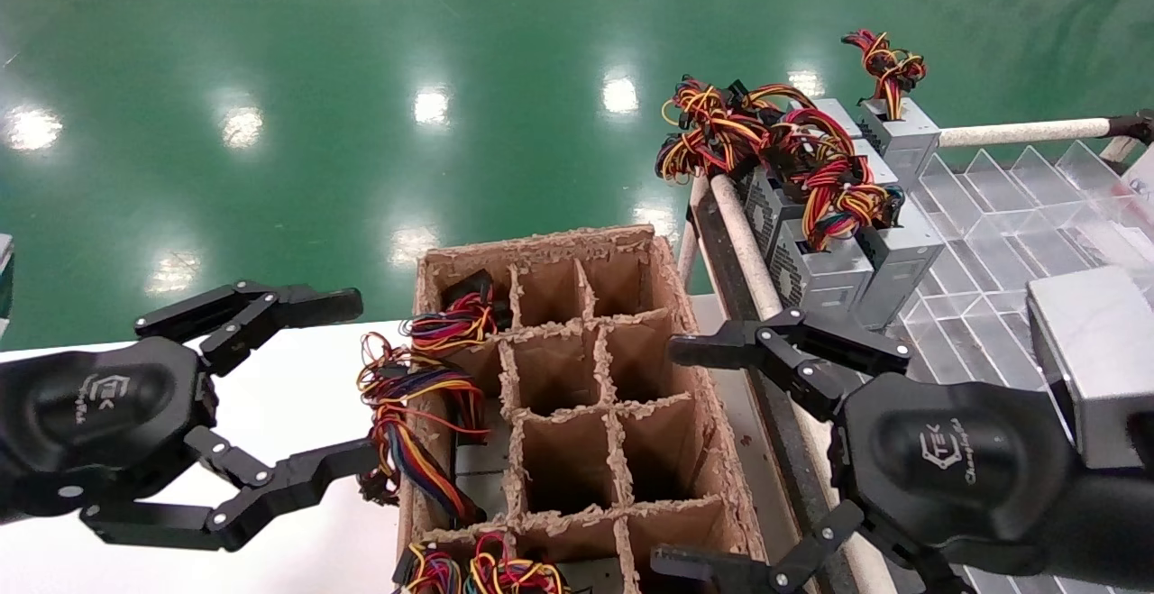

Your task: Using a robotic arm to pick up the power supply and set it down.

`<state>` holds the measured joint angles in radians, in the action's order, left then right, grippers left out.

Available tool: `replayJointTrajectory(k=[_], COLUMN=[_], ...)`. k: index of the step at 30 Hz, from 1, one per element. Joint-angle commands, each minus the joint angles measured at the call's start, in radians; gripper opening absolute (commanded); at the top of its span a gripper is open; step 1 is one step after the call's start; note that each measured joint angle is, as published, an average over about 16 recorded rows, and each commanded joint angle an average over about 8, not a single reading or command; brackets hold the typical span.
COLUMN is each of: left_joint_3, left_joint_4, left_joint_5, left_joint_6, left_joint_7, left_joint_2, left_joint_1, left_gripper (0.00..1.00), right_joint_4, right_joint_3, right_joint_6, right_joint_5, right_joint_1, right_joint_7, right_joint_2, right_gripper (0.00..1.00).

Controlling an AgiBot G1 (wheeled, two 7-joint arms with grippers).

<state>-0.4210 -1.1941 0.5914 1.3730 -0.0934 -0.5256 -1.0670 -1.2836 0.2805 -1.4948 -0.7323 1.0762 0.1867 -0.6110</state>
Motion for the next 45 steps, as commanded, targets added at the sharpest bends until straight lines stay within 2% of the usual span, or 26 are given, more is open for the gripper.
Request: replayJointTrajectory(k=[1,11,12,19,20,25,33,35,41,43,45], left_joint_3=[0.0,0.0,0.0,0.0,0.0,0.0,0.0,0.0,0.0,0.0,0.0], left_joint_4=[0.0,0.0,0.0,0.0,0.0,0.0,0.0,0.0,0.0,0.0,0.0], left_joint_5=[0.0,0.0,0.0,0.0,0.0,0.0,0.0,0.0,0.0,0.0,0.0], left_joint_6=[0.0,0.0,0.0,0.0,0.0,0.0,0.0,0.0,0.0,0.0,0.0], left_joint_7=[0.0,0.0,0.0,0.0,0.0,0.0,0.0,0.0,0.0,0.0,0.0], left_joint_2=[0.0,0.0,0.0,0.0,0.0,0.0,0.0,0.0,0.0,0.0,0.0], left_joint_1=[0.0,0.0,0.0,0.0,0.0,0.0,0.0,0.0,0.0,0.0,0.0], left_gripper=[1.0,1.0,0.93,0.06,0.0,0.0,0.0,0.0,0.0,0.0,0.0], right_joint_4=[0.0,0.0,0.0,-0.011,-0.015,-0.033,0.012,0.036,0.104,0.123,0.141], right_joint_3=[0.0,0.0,0.0,0.02,0.028,0.092,0.221,0.246,0.304,0.318,0.33], right_joint_6=[0.0,0.0,0.0,0.011,0.015,0.021,0.003,-0.004,-0.037,-0.047,-0.055], right_joint_5=[0.0,0.0,0.0,-0.045,-0.062,-0.166,-0.361,-0.399,-0.478,-0.489,-0.496], right_joint_1=[0.0,0.0,0.0,0.013,0.02,0.073,0.183,0.208,0.266,0.278,0.287], right_joint_7=[0.0,0.0,0.0,0.004,0.007,0.026,0.03,0.022,0.005,0.004,0.002], right_joint_2=[0.0,0.0,0.0,-0.008,-0.014,-0.071,-0.221,-0.255,-0.324,-0.339,-0.351], right_gripper=[1.0,1.0,1.0,1.0,1.0,1.0,0.98,0.84,0.12,0.01,0.0])
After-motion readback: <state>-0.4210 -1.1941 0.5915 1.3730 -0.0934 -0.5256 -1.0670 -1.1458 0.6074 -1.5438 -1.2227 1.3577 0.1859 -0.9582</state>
